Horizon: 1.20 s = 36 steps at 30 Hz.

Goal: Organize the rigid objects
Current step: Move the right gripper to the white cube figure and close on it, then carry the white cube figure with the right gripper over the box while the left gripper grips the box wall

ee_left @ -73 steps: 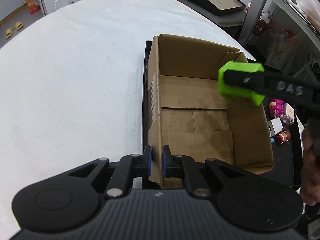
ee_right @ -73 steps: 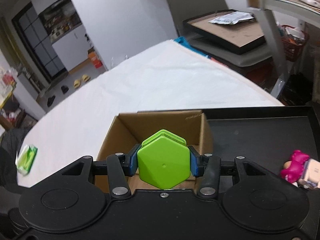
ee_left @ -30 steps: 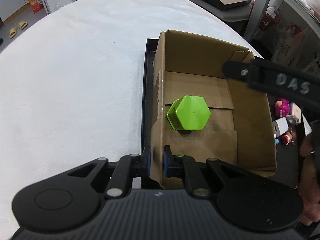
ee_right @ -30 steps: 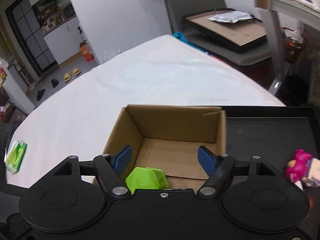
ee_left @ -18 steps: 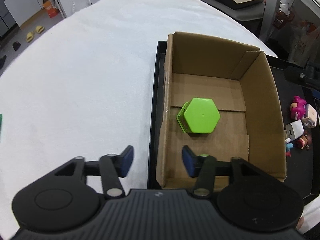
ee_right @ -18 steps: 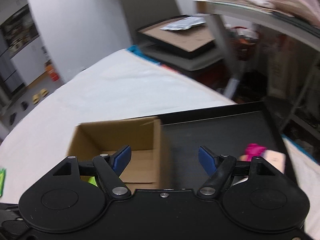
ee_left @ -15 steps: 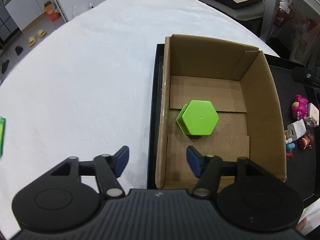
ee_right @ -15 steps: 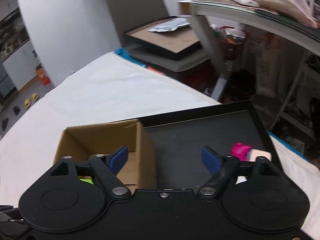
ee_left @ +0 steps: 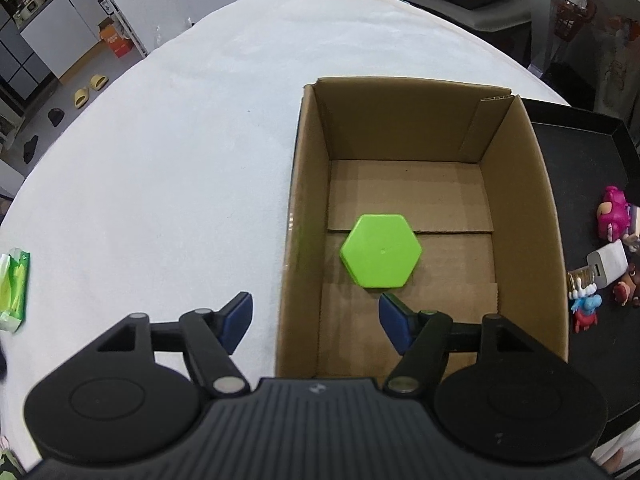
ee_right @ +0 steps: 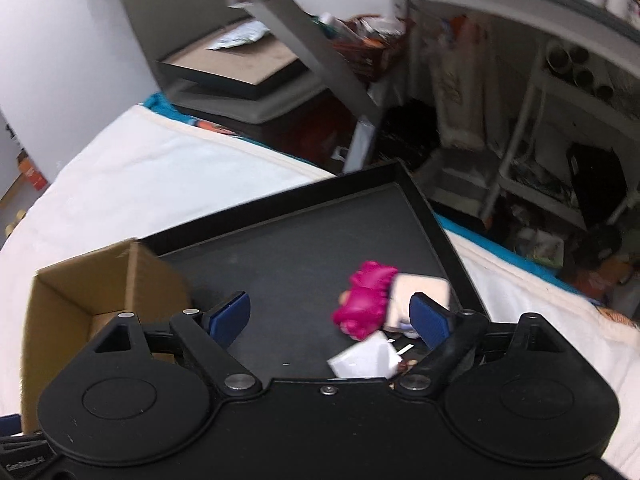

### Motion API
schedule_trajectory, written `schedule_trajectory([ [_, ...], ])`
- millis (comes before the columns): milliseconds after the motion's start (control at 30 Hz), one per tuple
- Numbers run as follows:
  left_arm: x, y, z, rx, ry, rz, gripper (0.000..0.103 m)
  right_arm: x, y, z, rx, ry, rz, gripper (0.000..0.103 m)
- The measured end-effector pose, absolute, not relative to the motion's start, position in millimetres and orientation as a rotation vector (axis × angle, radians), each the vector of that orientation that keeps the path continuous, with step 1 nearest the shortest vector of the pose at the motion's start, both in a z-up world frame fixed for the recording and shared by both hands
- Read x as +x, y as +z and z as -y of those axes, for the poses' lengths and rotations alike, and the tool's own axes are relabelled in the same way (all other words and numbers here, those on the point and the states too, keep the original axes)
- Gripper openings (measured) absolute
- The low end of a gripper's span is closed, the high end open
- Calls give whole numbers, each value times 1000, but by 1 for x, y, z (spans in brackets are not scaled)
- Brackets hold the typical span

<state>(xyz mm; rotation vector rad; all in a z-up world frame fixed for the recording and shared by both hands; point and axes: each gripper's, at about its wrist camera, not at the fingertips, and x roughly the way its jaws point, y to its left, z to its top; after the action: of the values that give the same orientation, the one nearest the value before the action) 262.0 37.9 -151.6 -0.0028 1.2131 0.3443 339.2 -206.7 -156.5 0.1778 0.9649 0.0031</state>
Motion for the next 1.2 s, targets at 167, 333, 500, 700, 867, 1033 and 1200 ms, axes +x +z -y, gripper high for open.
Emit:
schedule_trajectory([
  [167,267,-152,-32,3,366,-1217,68,345,-172,222,185,-49,-993,86],
  [333,270,-154,-25,19,375,-1224,68,349,-188,231,185,-87,-1025,86],
  [500,271,-152,-21,33,391,-1222,68,352,-203,241,209,-130,-1048,79],
  [700,269,-152,-21,28,384,-1217,68,351,-210,240,221,-129,-1059,45],
  [867,266,-152,-23,29,377,-1216,68,346,-206,242,239,-111,-1029,44],
  [1033,264,-152,-27,26,369,-1213,68,343,-196,245,245,-119,-983,43],
  [1200,259,-149,-33,14,365,-1209,68,339,-188,242,255,-87,-954,43],
])
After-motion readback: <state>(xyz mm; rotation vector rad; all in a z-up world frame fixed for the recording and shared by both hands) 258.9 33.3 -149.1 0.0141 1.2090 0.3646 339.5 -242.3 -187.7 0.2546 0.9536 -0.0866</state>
